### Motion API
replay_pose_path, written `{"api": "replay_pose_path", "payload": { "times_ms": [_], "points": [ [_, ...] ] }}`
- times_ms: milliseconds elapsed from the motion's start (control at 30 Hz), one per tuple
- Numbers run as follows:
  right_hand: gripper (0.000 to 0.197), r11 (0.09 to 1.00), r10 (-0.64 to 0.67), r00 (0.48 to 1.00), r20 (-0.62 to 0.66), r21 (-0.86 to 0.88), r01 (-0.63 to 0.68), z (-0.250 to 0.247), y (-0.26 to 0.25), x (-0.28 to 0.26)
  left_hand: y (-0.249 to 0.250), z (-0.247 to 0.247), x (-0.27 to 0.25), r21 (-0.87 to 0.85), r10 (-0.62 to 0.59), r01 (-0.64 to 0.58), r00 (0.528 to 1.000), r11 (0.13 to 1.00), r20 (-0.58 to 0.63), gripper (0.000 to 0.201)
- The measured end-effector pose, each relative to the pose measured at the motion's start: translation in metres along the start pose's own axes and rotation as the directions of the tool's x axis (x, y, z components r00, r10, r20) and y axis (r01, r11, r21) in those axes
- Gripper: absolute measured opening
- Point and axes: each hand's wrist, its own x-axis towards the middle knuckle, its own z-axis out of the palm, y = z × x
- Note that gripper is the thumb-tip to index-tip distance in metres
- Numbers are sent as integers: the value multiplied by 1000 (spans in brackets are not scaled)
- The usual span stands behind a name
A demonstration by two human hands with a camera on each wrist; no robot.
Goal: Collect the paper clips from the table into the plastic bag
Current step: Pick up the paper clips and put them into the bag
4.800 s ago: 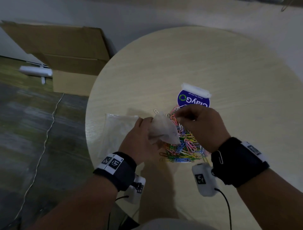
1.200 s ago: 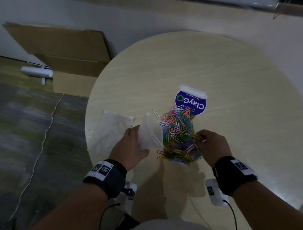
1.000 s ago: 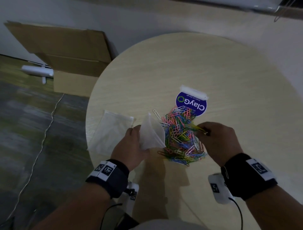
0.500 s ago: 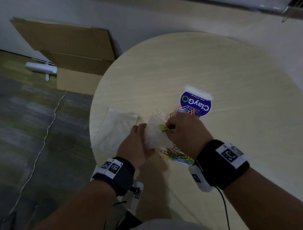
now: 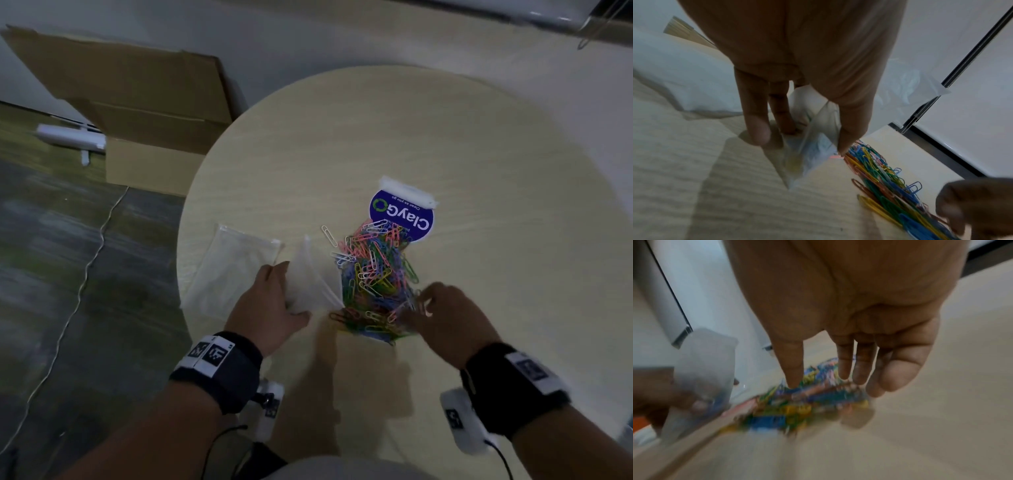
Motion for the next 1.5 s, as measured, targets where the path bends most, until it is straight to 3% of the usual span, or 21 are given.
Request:
{"api": "replay_pose_path", "payload": {
  "times_ms": [67, 300, 367, 400, 467, 533, 633, 800, 1000, 1300, 1500],
  "points": [
    [37, 1000, 30, 999, 31, 1, -30, 21, 7, -4, -2, 0, -2, -10, 7, -7, 1000, 1000, 2, 81],
    [25, 971, -202, 966, -159, 99, 219, 26, -2, 15, -4, 1, -2, 22, 17, -16, 1000, 1000, -17, 81],
    [19, 976, -95, 954, -284, 161, 146, 19, 6, 20, -5, 1, -3, 22, 12, -12, 1000, 1000, -24, 81],
    [26, 975, 4, 956, -292, 215, 62, 16, 8, 23, -5, 1, -3, 22, 11, -11, 1000, 1000, -25, 81],
    [58, 966, 166, 971, -172, 225, -125, 15, 5, 29, -5, 3, -4, 27, 13, -13, 1000, 1000, -27, 81],
    [73, 982, 159, 981, -115, 125, -145, 18, -7, 32, -4, 3, -4, 33, 20, -19, 999, 999, -36, 78],
    [62, 999, 47, 993, -110, 16, -45, 28, -24, 33, -3, 4, -4, 43, 21, -19, 999, 999, -39, 77],
    [28, 995, -16, 995, -100, 97, 26, 33, -16, 34, -4, 6, -2, 30, 26, -25, 999, 999, -38, 82],
    [56, 999, -26, 985, -170, 21, 30, 34, -14, 31, -6, 7, -3, 22, 28, -28, 999, 999, -36, 80],
    [25, 996, -43, 992, -122, 74, 53, 24, -8, 35, -4, 5, -5, 31, 16, -15, 1000, 999, -13, 81],
    [15, 984, -125, 962, -241, 95, 152, -5, -9, 17, -2, 6, -3, 42, 17, -17, 1000, 999, -5, 82]
  ]
}}
